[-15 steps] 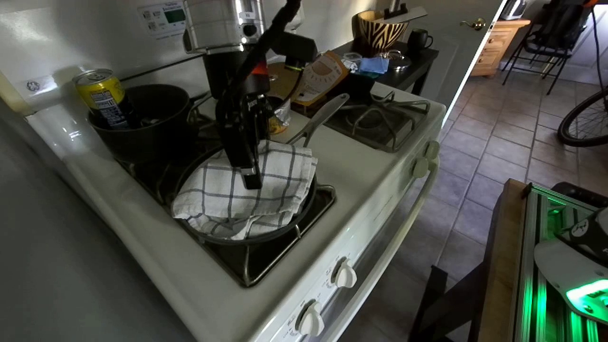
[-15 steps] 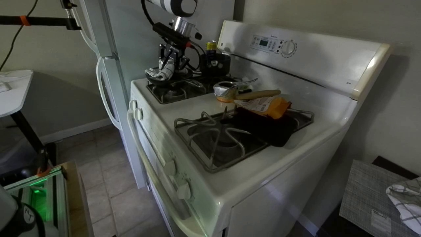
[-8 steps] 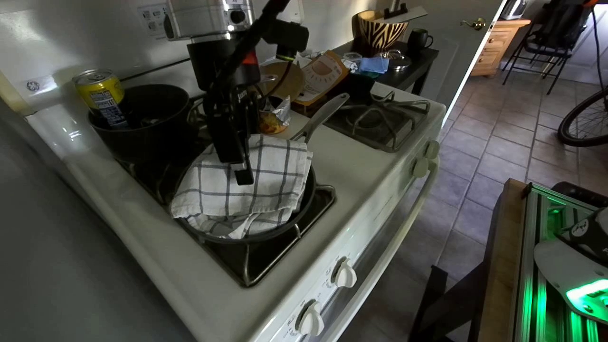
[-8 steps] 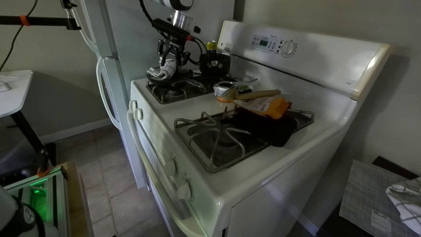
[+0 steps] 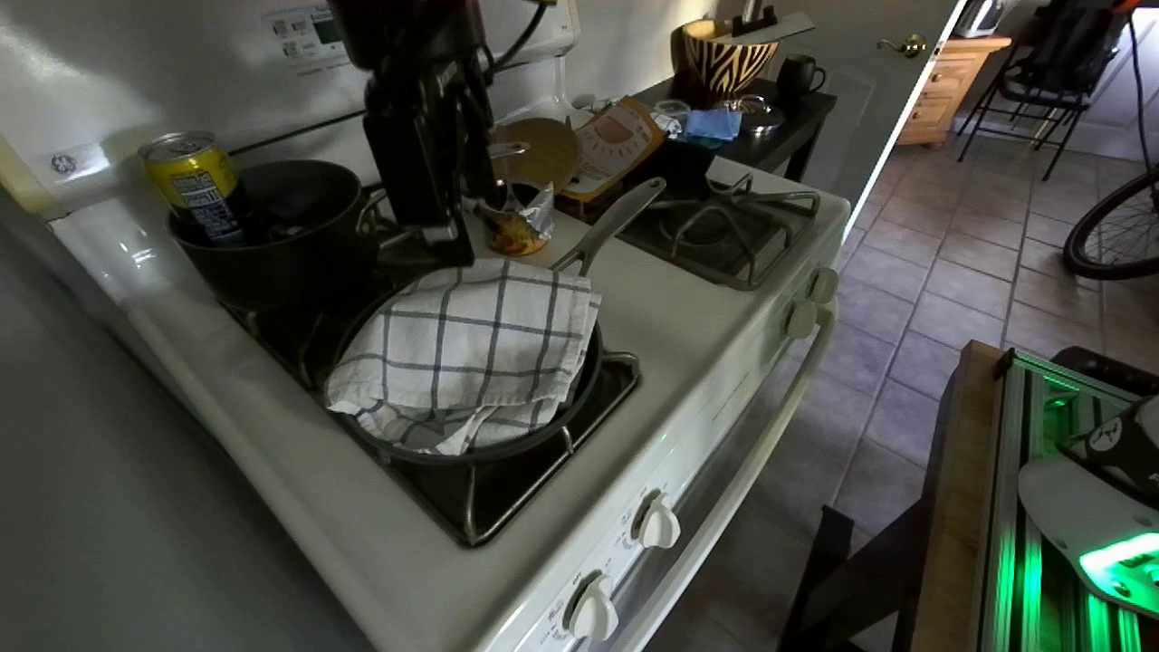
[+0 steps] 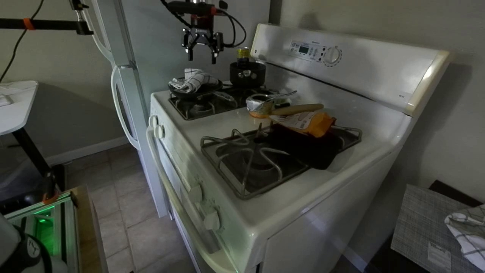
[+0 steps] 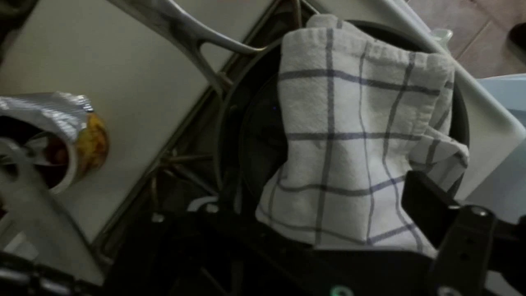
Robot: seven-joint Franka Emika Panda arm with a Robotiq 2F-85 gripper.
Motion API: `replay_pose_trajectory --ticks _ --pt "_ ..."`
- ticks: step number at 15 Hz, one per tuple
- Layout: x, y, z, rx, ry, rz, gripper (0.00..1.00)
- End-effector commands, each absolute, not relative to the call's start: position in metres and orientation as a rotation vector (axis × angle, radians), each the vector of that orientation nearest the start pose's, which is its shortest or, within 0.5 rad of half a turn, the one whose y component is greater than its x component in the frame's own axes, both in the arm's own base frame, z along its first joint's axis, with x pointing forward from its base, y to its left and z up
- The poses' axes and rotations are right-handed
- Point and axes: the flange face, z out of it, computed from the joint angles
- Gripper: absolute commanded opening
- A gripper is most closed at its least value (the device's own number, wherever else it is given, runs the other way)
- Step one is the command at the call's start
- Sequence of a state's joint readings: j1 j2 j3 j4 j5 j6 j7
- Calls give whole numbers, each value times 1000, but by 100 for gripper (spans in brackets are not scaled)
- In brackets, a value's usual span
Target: Fold the towel, then put the towel on the pan
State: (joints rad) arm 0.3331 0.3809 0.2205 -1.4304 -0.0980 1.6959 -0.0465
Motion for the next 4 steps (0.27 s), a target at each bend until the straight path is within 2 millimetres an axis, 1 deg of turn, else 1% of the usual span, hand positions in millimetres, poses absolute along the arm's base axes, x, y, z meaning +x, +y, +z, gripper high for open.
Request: replay_pose_trajectory --ticks 1,2,3,4 --pt "569 303 533 -3036 -870 49 100" --pt "569 296 541 -2993 -857 46 100" --pt "565 287 553 -2932 -877 54 100" --pt "571 303 540 -3000 -876 24 100"
